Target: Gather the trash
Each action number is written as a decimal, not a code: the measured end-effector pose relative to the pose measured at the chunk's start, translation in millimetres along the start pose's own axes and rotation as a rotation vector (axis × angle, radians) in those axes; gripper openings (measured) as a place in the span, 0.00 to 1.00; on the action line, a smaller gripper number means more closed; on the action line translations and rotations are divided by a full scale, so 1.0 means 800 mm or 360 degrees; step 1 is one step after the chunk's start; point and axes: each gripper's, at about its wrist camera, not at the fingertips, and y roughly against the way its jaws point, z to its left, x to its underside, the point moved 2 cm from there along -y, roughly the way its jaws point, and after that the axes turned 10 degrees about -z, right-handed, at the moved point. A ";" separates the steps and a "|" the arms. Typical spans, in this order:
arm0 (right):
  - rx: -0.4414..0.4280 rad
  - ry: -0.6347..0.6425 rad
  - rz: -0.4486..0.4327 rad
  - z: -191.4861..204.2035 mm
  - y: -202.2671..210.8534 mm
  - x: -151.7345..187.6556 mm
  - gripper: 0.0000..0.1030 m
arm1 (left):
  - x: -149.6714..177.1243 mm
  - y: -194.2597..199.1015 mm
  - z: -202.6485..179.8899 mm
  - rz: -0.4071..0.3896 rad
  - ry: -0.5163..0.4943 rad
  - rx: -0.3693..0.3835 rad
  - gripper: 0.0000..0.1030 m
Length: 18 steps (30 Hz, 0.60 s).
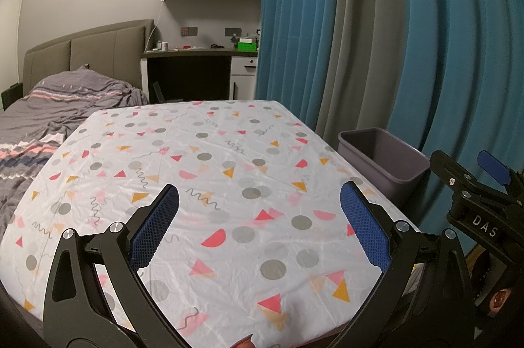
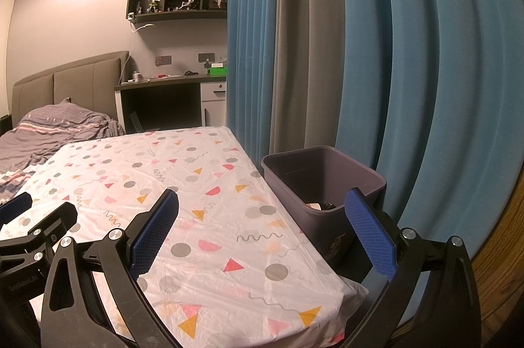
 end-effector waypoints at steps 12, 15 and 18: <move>0.0001 -0.0001 -0.0001 0.000 0.000 0.000 0.95 | 0.000 0.000 0.000 0.0000 -0.0002 0.0000 0.95; 0.0002 -0.0001 -0.0002 -0.001 0.000 0.000 0.95 | 0.000 0.000 0.000 0.0001 -0.0003 -0.0001 0.95; 0.0002 0.0000 0.0000 0.000 0.000 0.000 0.95 | 0.000 0.000 0.000 0.0002 0.0000 -0.0003 0.95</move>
